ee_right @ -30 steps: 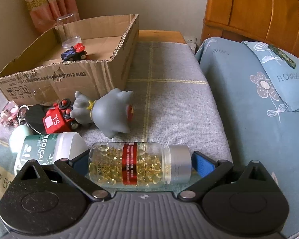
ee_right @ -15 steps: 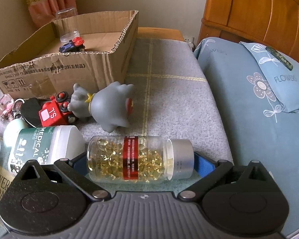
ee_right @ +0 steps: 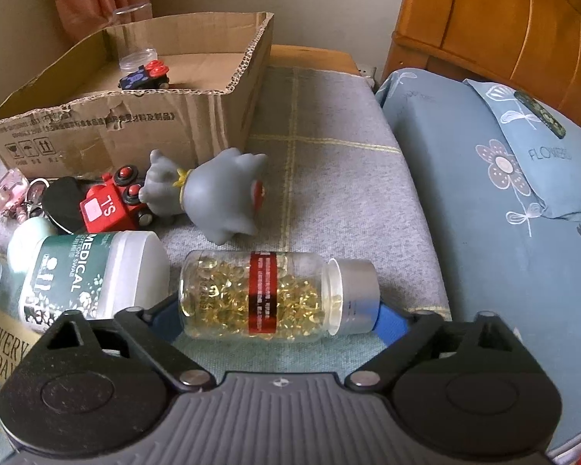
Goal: Organize rigid objects
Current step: 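Carry the red-label container into the box and release it while the right tool carries the bottle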
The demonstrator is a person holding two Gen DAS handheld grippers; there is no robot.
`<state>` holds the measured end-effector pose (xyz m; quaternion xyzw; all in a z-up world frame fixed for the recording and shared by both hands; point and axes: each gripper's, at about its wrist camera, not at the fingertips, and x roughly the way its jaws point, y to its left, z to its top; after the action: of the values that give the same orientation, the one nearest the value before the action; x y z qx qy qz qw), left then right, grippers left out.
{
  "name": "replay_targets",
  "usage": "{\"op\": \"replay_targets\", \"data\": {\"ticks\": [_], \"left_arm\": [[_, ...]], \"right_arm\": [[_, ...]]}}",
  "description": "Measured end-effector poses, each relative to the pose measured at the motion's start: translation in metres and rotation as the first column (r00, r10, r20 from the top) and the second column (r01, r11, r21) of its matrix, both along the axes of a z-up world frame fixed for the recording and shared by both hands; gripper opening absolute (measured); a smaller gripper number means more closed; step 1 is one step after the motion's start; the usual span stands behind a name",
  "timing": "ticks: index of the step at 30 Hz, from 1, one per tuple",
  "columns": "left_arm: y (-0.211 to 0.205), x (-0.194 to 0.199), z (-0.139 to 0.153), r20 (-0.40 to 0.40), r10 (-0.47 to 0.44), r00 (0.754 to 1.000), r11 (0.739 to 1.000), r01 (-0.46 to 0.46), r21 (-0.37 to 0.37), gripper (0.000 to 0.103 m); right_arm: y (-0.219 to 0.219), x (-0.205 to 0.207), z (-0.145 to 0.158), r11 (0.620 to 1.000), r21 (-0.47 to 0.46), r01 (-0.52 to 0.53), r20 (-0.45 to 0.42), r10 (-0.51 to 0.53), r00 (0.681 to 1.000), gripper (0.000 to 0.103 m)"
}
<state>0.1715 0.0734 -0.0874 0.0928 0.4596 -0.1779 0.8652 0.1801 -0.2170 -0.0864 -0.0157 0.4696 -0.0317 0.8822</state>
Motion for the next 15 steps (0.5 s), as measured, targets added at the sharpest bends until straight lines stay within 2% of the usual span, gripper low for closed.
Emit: {"op": "replay_targets", "data": {"ticks": [6, 12, 15], "left_arm": [[-0.001, -0.002, 0.004, -0.011, 0.001, 1.000, 1.000, -0.001, 0.021, 0.073], [0.000, -0.003, 0.019, -0.020, 0.012, 1.000, 1.000, -0.012, 0.024, 0.073], [-0.002, -0.006, 0.029, -0.016, 0.003, 1.000, 0.999, -0.002, 0.033, 0.073]], "right_arm": [[0.002, -0.002, 0.004, 0.998, -0.013, -0.066, 0.007, 0.066, 0.998, 0.096], [0.003, -0.008, 0.022, 0.987, -0.042, -0.158, 0.019, 0.158, 0.987, 0.096], [-0.001, -0.012, 0.035, 0.981, -0.024, -0.194, 0.032, 0.195, 0.980, 0.096]]}}
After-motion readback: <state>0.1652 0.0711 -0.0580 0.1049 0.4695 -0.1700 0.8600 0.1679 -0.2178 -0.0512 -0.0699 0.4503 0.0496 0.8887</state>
